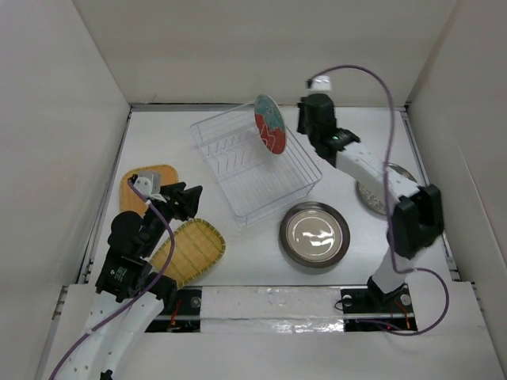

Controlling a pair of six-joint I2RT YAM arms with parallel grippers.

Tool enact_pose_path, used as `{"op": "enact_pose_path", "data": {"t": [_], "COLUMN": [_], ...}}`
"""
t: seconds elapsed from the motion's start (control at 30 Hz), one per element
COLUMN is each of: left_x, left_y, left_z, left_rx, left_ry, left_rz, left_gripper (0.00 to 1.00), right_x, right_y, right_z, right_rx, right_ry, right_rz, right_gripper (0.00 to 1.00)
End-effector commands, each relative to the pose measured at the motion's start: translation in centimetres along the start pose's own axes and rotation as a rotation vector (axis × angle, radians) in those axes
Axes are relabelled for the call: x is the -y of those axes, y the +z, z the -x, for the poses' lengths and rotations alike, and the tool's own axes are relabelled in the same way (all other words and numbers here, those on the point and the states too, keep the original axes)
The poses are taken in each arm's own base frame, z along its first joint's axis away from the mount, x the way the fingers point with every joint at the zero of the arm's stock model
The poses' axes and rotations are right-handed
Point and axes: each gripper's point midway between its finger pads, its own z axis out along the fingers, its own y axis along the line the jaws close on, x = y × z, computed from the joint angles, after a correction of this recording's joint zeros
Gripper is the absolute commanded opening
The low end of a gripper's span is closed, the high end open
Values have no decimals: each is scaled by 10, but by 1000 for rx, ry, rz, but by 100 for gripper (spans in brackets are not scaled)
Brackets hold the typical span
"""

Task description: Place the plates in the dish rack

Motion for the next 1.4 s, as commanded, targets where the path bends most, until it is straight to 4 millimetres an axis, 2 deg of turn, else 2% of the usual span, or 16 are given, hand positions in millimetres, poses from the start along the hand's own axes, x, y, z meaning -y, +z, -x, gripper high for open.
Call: {"op": "enact_pose_path", "data": {"t": [0.0, 0.03, 0.07, 0.1, 0.17, 0.2, 0.23, 0.27, 0.3, 0.37, 0.43, 0.67, 0.9, 1.03, 1.23, 1.37], "left_x": [9, 10, 12, 12, 14, 13, 13, 16, 15, 16, 17, 17, 17, 16, 15, 14], "left_y": [-6, -8, -12, -14, -18, -19, -19, -20, -21, -23, -23, -24, -22, -21, -19, -18], "left_z": [17, 18, 22, 24, 28, 27, 27, 27, 28, 28, 28, 28, 26, 25, 24, 22], "left_rx": [67, 73, 89, 100, 118, 117, 118, 119, 122, 126, 125, 128, 117, 111, 107, 100], "left_ry": [7, 6, 5, 6, 4, 2, 2, 1, -1, -3, -4, -7, -9, -9, -6, -5], "left_rz": [-44, -49, -55, -52, -59, -53, -55, -68, -65, -66, -69, -65, -63, -57, -54, -51], "left_gripper": [49, 49, 49, 49, 48, 47, 45, 43, 39, 38, 37, 43, 44, 45, 45, 45], "right_x": [80, 101, 139, 163, 201, 238, 258, 274, 302, 323, 343, 350, 331, 331, 337, 335], "right_y": [-67, -74, -70, -92, -105, -114, -132, -141, -156, -176, -191, -187, -139, -129, -128, -129], "right_z": [78, 65, 11, 11, -30, -82, -91, -108, -151, -173, -207, -269, -280, -287, -288, -290], "right_rx": [300, 305, 250, 298, 267, 201, 219, 206, 140, 124, 76, -67, -134, -142, -130, -127], "right_ry": [500, 565, 645, 711, 801, 806, 830, 834, 841, 864, 908, 1083, 1197, 1267, 1345, 1352], "right_rz": [-12, -43, -148, -182, -288, -436, -496, -552, -671, -740, -798, -743, -497, -456, -455, -451], "right_gripper": [13, 0, 0, 0, 0, 0, 3, 23, 35, 60, 69, 73, 67, 59, 33, 1]}}
